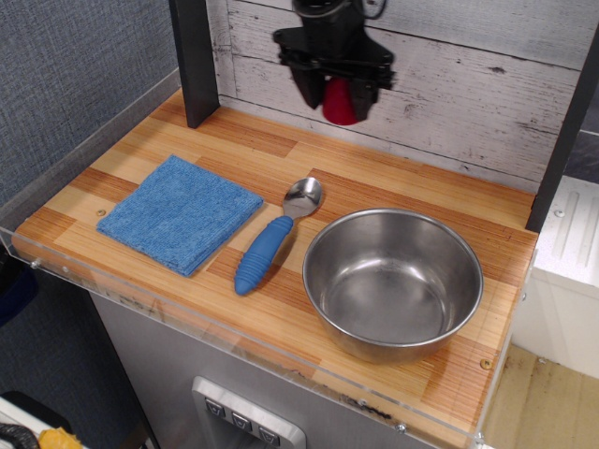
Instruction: Place the beetroot just behind the vessel.
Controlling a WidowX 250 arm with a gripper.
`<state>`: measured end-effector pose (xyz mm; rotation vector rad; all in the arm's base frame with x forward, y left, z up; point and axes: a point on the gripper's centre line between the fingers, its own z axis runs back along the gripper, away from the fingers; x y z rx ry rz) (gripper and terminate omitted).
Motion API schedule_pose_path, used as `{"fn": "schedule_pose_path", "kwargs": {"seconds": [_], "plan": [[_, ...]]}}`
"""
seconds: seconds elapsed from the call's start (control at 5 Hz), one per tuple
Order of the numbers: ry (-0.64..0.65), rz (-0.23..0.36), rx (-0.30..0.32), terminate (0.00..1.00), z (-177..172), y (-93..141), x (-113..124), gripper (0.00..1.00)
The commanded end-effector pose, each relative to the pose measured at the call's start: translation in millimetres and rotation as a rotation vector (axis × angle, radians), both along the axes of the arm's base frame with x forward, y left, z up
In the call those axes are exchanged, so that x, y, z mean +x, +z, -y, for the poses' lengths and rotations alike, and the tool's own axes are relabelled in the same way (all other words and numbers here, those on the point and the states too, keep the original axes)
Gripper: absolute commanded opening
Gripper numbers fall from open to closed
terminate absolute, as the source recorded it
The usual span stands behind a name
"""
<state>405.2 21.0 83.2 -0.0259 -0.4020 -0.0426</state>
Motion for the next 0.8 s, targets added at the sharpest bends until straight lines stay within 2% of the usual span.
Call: {"fn": "schedule_pose_path", "kwargs": {"seconds": [0.0,0.6], "plan": [[-0.165,0.066,0.021,0.00,51,31,-4,0.00],[-0.294,0.013,0.019,0.00,95,6,-22,0.00]]}}
